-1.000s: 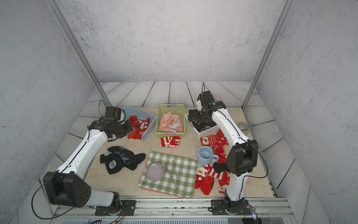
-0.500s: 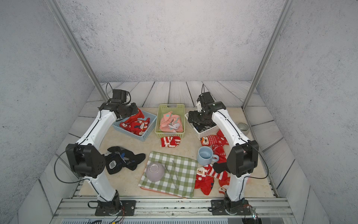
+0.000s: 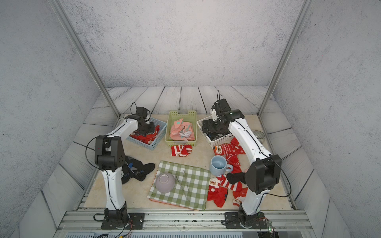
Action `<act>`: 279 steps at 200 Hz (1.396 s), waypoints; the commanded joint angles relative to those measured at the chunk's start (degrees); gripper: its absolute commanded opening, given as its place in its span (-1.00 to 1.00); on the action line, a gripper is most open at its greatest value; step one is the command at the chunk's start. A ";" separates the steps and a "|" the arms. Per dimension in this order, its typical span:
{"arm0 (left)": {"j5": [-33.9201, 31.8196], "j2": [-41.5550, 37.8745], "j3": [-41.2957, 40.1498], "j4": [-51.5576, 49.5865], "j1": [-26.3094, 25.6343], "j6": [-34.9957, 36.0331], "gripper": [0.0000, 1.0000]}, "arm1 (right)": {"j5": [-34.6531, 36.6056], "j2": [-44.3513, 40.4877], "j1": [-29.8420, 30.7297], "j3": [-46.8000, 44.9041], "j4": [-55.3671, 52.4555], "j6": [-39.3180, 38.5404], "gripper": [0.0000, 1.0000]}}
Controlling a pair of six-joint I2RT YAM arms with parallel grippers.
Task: Sort the socks into the basket by color
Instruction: Place the sock in the bin.
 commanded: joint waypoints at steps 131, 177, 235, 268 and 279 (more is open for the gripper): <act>9.31 -21.05 -5.33 8.45 0.19 -1.10 0.13 | 5.67 -3.42 -7.43 -3.32 -6.83 5.46 0.98; 10.91 -29.11 -8.66 7.67 -0.64 -0.34 0.33 | 4.20 -4.47 -15.63 -9.84 -2.51 10.14 0.97; 11.32 -36.55 -16.88 7.49 -3.19 -1.53 0.32 | 2.83 -1.08 -23.43 -17.72 9.04 16.46 0.96; 10.91 -40.10 -20.88 6.71 -3.48 -1.37 0.32 | 1.66 2.67 -25.39 -18.47 13.02 18.20 0.80; 10.69 -40.89 -21.90 5.95 -3.48 -1.21 0.32 | 2.46 3.60 -25.48 -18.50 13.46 18.35 0.79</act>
